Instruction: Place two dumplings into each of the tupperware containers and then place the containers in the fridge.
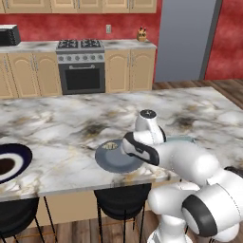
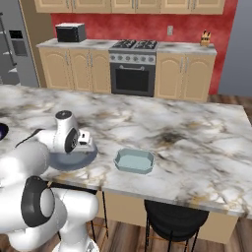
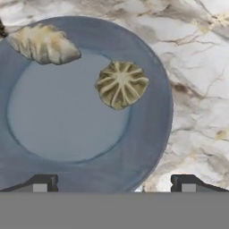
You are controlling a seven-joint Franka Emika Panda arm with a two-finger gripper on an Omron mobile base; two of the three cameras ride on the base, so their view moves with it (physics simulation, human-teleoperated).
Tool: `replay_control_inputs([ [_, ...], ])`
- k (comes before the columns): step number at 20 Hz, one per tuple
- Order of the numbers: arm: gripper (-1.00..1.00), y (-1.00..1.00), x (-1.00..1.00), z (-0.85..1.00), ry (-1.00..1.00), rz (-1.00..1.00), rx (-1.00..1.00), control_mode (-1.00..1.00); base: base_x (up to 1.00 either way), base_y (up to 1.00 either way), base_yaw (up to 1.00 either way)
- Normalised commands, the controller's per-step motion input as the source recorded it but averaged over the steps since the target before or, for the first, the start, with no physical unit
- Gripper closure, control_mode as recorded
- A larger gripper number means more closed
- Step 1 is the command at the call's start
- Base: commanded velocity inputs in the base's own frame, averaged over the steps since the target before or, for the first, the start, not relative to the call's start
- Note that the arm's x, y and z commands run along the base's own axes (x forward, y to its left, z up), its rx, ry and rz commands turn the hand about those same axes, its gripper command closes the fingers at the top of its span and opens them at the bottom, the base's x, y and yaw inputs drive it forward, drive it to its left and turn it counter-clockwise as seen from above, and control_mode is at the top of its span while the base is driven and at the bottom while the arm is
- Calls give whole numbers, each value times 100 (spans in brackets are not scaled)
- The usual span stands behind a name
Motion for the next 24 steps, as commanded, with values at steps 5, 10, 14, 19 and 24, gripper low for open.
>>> replay_control_inputs([
  [5, -100, 0, 49, -16, 0, 0, 0, -100, 0, 0, 0],
  [10, -100, 0, 52, -12, 4, 0, 0, -100, 0, 0, 0],
  [14, -100, 0, 34, -15, 10, 0, 0, -100, 0, 0, 0],
  [19, -100, 0, 16, -22, 11, 0, 0, -100, 0, 0, 0],
  [24, -100, 1, 14, -36, 2, 0, 0, -100, 0, 0, 0],
])
